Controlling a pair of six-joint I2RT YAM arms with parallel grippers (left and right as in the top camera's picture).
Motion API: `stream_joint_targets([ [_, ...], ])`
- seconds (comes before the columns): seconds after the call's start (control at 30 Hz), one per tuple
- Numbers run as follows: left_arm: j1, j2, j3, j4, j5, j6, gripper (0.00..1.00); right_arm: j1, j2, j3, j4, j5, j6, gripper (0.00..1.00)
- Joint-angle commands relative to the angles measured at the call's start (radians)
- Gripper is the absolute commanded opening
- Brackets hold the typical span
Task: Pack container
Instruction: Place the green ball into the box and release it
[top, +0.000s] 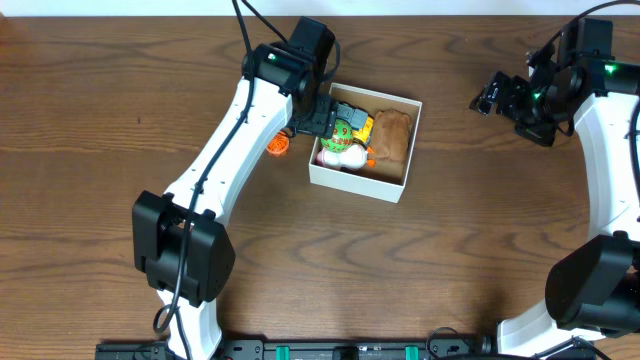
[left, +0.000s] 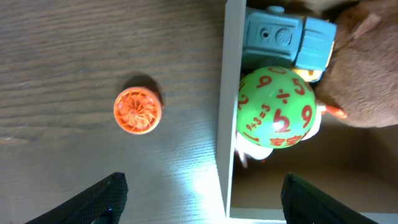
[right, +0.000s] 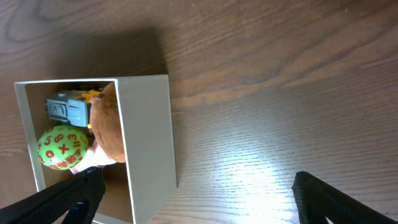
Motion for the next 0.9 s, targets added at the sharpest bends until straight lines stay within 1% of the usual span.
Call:
stream_joint_targets([
  [0.0,-0.013,-0.004,-0.003,0.019,0.051,0.003,0.8,0.013,0.003,-0.002,0.006,0.006,0.01,0.99],
  [0.13,-0.044,0.01,-0.003,0.053,0.051,0.003,0.82,0.013,0.003,-0.002,0.006,0.006,0.01,0.99],
  [0.3,-0.065,0.056,-0.003,0.061,0.051,0.002,0.82,0.013,0.003,-0.002,0.005,0.006,0.01,0.99],
  [0.57,-0.068,0.126,-0.003,0.06,0.051,0.002,0.82,0.013,0.003,-0.002,0.006,0.006,0.01,0.99],
  [0.87,-0.068,0.135,-0.003,0.064,0.034,0.003,0.82,0.013,0.003,-0.002,0.006,0.007,0.01,0.99],
])
